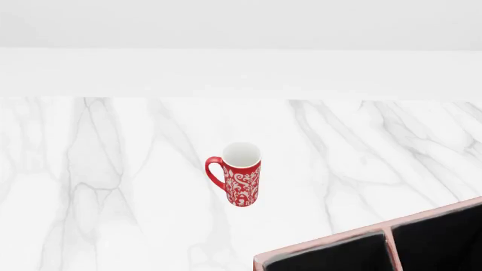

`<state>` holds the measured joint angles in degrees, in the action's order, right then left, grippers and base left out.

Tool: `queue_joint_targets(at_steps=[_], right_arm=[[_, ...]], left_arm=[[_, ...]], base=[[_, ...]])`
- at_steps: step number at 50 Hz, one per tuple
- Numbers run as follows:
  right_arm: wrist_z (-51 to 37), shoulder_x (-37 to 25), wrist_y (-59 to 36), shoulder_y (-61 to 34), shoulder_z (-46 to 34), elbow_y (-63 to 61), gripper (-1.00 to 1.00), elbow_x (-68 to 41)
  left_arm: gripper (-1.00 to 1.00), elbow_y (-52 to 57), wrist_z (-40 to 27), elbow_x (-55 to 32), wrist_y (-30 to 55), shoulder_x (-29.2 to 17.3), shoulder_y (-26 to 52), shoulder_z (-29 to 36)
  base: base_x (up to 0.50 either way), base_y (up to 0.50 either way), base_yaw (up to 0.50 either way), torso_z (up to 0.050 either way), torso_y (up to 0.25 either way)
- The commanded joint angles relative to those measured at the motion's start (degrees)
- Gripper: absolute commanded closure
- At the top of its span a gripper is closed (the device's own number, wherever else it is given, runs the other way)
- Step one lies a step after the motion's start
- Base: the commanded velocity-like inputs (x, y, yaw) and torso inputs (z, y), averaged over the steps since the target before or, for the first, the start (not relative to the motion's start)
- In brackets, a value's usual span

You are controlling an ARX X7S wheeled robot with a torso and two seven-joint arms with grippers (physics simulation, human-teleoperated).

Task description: Pick up the book and place it in the right compartment of the caddy.

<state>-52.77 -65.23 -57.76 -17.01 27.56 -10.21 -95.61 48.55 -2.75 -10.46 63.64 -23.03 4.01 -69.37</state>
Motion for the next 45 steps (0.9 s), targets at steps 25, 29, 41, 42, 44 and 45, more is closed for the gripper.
queue_joint_targets(at_steps=[25,29,41,42,44,45], right_arm=[[2.10,0.71,2.11,-15.52,-13.38,-2.52,-1.00,1.70],[2.54,4.01,0.83,-26.10,-21.66,-1.55,-1.00,2.85],[5.77,12.90,-1.69,-39.58,-34.88,-0.03,-1.00,12.25],[6.12,13.71,-1.66,-40.09,-35.07,0.62,-1.00,11.84],[6.91,15.08,-1.95,-41.61,-36.75,1.19,-1.00,13.16],[6.84,15.50,-1.87,-41.88,-36.94,1.43,-1.00,13.29]], left_arm=[[-1.00,3.81,-2.58,-3.08,8.20,-4.05,7.05,6.42],[-1.00,5.40,-4.94,-6.28,15.22,-7.54,14.82,14.46],[-1.00,-6.70,-11.86,-11.55,15.64,-2.93,37.83,49.63],[-1.00,-7.59,-12.08,-11.58,15.22,-2.37,38.87,51.53],[-1.00,-9.56,-12.21,-11.93,14.45,-0.65,41.13,54.58],[-1.00,-10.14,-12.57,-11.65,13.91,-0.31,41.60,55.60]], base=[[0.00,0.00,0.00,0.000,0.000],[0.00,0.00,0.00,0.000,0.000],[0.00,0.00,0.00,0.000,0.000],[0.00,0.00,0.00,0.000,0.000],[0.00,0.00,0.00,0.000,0.000],[0.00,0.00,0.00,0.000,0.000]])
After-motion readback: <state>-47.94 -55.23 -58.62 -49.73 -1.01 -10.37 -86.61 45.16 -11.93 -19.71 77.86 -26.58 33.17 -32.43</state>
